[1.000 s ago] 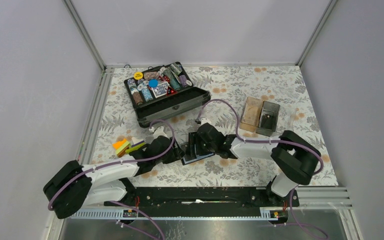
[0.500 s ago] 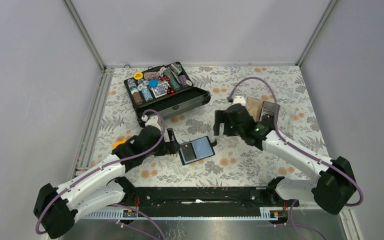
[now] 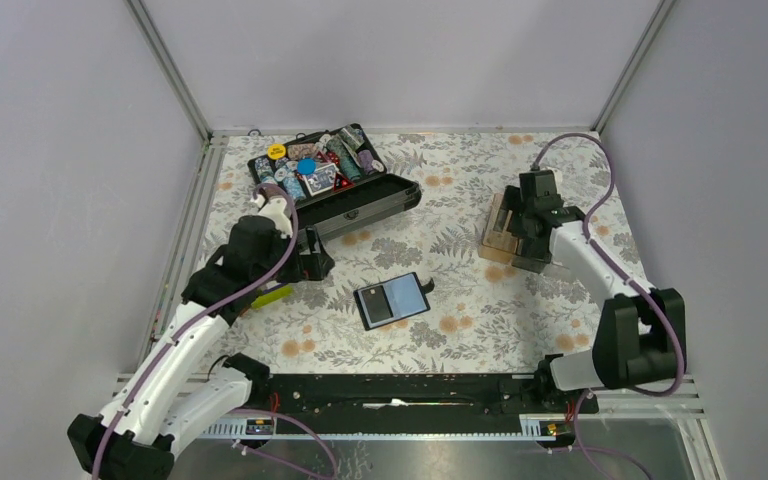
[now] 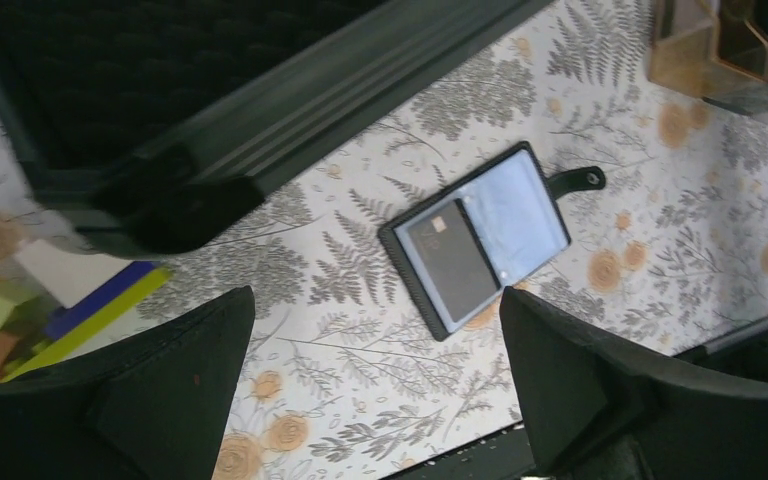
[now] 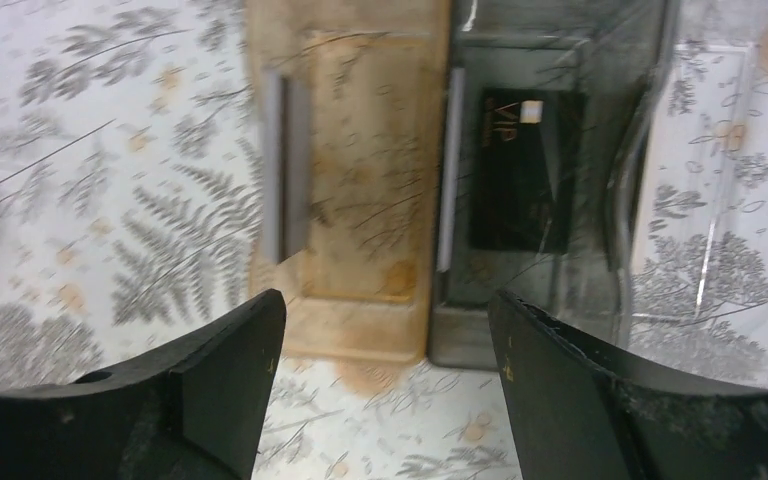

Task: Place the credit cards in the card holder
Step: Pick up the credit card from the storage box.

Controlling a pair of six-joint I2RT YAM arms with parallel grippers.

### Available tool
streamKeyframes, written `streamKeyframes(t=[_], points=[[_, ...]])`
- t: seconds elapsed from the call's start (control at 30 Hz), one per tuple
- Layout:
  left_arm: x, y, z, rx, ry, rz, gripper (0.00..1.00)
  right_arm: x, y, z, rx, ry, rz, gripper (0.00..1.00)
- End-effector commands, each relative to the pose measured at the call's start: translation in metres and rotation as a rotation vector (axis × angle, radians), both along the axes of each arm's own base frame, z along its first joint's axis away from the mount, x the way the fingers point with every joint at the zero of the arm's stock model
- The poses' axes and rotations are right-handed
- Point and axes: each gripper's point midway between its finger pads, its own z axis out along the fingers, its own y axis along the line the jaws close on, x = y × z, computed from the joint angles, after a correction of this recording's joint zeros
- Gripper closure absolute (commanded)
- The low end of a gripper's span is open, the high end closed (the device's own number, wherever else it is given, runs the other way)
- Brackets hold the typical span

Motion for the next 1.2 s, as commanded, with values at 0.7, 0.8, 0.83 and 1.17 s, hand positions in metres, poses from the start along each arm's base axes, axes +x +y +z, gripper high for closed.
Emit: streamKeyframes(t=[0.7,0.8,0.83,1.17], points=[[0.017,0.024,0.009,-0.053,-0.032,0.055,0.01,0.064,-0.021,-0.042,0.071,0.033,-0.015,0.4],[0.018,0.024,0.008,-0.059,-0.027,0.055,0.01,0.063,-0.02,-0.039,0.08,0.018,-0.014,0.42],[0.018,0.024,0.008,-0.061,-0.026,0.056,0.01,0.064,-0.02,-0.037,0.083,0.011,-0.015,0.43],[0.019,0.023,0.005,-0.077,-0.011,0.054,0.01,0.062,-0.024,-0.023,0.076,-0.028,-0.026,0.49]])
